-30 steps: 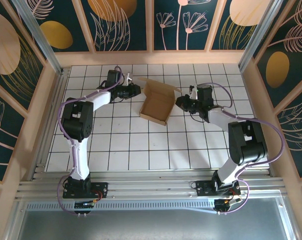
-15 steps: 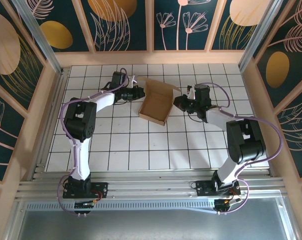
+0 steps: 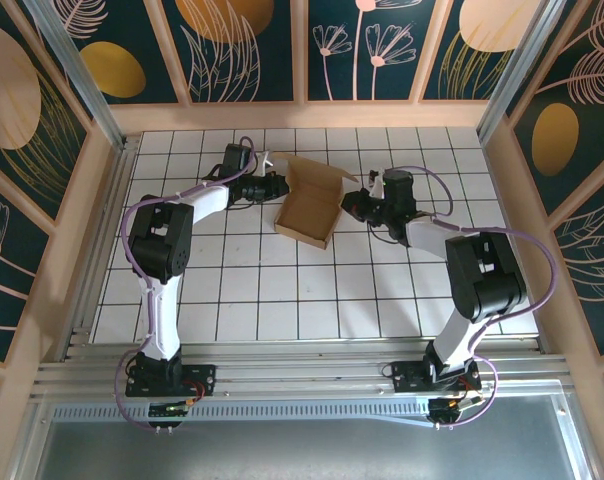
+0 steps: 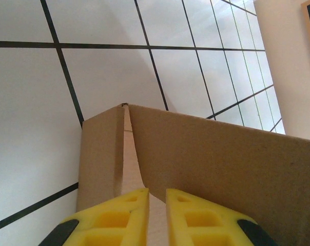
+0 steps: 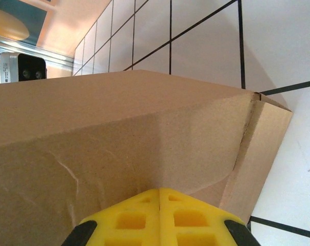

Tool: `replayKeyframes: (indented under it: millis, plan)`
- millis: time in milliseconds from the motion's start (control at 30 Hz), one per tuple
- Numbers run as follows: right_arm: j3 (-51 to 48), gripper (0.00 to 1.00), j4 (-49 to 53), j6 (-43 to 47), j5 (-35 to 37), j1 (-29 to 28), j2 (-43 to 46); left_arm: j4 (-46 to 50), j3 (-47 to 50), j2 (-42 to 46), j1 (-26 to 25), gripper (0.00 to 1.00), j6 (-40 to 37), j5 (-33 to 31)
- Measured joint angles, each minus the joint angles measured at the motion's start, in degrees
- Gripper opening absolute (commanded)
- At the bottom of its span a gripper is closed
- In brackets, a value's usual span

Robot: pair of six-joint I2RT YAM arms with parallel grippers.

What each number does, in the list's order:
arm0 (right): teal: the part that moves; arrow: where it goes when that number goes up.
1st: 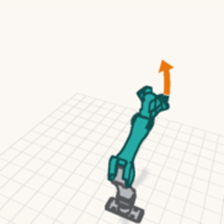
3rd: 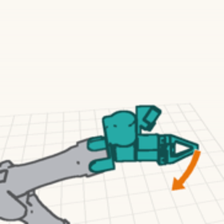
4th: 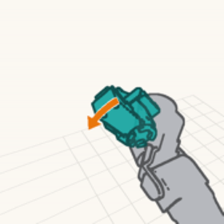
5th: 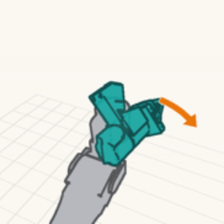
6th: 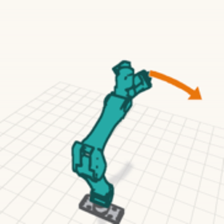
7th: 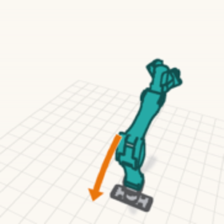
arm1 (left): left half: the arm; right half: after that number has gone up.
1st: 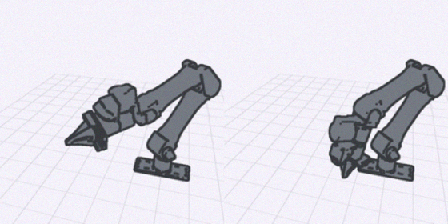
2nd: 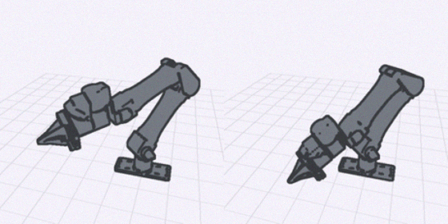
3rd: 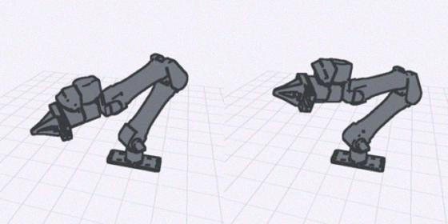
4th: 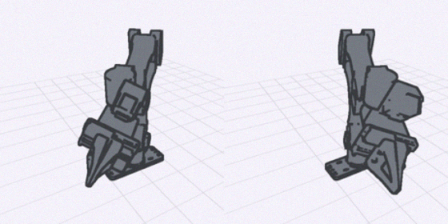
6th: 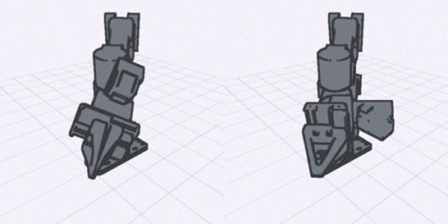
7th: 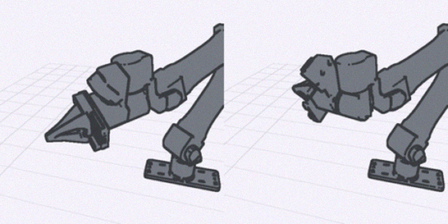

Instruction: Fold the paper box

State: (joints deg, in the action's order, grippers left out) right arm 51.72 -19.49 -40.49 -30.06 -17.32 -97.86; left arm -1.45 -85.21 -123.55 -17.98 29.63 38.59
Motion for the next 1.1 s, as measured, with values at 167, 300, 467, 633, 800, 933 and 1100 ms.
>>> replayKeyframes:
  millis: [167,300,467,633,800,933,1100]
  plan:
    - [-0.46,0.06,-1.68,-0.83,0.00,-0.44,-0.46,0.00,0.02,0.02,0.02,0.16,-0.07,-0.09]
    - [-0.63,0.07,-2.29,-1.09,0.00,-0.48,-0.57,0.02,0.00,0.02,0.02,0.16,-0.28,-0.09]
    - [-0.81,0.07,-3.15,-2.08,-0.02,-0.48,-0.83,0.00,0.00,0.02,0.02,0.16,-0.48,-0.09]
    - [-0.81,0.07,-4.63,-2.97,-0.22,-0.48,-1.64,0.02,0.00,0.02,0.02,0.16,-0.48,-0.09]
    - [-0.81,0.07,-4.83,-3.61,-0.46,-0.52,-2.47,0.15,0.02,0.02,0.02,0.16,-0.48,-0.11]
    - [-0.87,0.07,-4.72,-3.50,-0.37,-0.70,-2.71,0.24,0.02,0.02,0.02,0.16,-0.50,-0.11]
    - [-1.79,0.07,-4.63,-2.91,0.24,-0.96,-2.71,0.28,0.17,0.02,0.02,0.16,-1.05,-0.72]
